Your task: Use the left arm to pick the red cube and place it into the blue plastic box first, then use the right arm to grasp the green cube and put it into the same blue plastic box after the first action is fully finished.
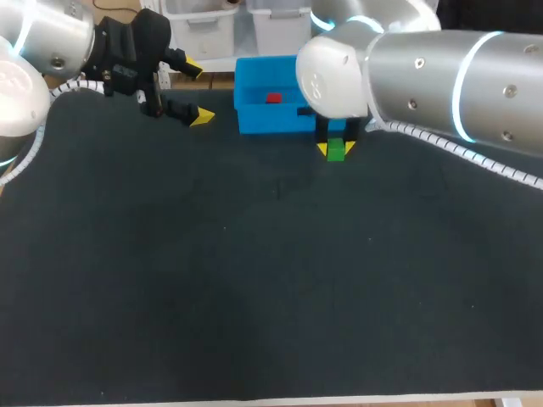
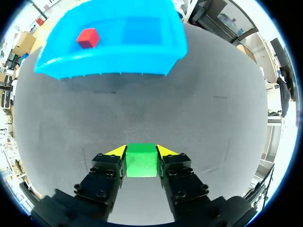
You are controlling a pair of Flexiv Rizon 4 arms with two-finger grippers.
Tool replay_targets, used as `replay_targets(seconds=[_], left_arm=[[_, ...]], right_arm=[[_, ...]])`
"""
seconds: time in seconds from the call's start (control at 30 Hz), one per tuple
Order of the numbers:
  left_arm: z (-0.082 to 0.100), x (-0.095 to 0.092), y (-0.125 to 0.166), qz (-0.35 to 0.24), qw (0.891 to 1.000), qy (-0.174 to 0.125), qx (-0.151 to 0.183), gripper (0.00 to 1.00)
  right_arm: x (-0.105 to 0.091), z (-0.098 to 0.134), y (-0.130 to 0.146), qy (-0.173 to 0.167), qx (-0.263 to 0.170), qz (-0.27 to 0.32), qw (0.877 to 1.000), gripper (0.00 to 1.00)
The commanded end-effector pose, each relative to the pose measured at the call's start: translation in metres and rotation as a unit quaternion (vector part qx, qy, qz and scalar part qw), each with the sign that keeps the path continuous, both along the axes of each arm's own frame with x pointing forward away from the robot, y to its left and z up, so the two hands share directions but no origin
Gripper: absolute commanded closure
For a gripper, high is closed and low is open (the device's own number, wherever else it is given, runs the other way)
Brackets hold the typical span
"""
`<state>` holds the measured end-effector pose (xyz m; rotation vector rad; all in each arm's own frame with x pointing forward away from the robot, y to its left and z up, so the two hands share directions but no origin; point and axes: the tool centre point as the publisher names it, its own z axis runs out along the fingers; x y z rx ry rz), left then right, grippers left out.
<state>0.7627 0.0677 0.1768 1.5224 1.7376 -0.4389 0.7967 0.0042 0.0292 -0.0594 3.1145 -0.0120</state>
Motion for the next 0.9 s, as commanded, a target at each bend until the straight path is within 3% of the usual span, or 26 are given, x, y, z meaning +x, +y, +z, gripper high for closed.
replay_targets(seconds=[0.03,0.27,0.5,0.9], left_arm=[[-0.001,0.001,0.001,-0.002,1.0,-0.001,-0.001,0.0],[-0.001,0.001,0.001,-0.002,1.0,-0.001,-0.001,0.0],[-0.001,0.001,0.001,-0.002,1.0,-0.001,-0.001,0.0],[-0.001,0.001,0.001,-0.002,1.0,-0.001,-0.001,0.0]], right_arm=[[-0.013,0.028,-0.007,-0.014,0.001,0.001,1.0,1.0],[-0.014,0.061,-0.008,-0.031,-0.011,0.015,0.999,1.0],[-0.008,0.078,-0.008,-0.042,-0.005,0.038,0.998,1.0],[0.024,0.114,-0.001,-0.093,0.048,0.093,0.99,1.0]])
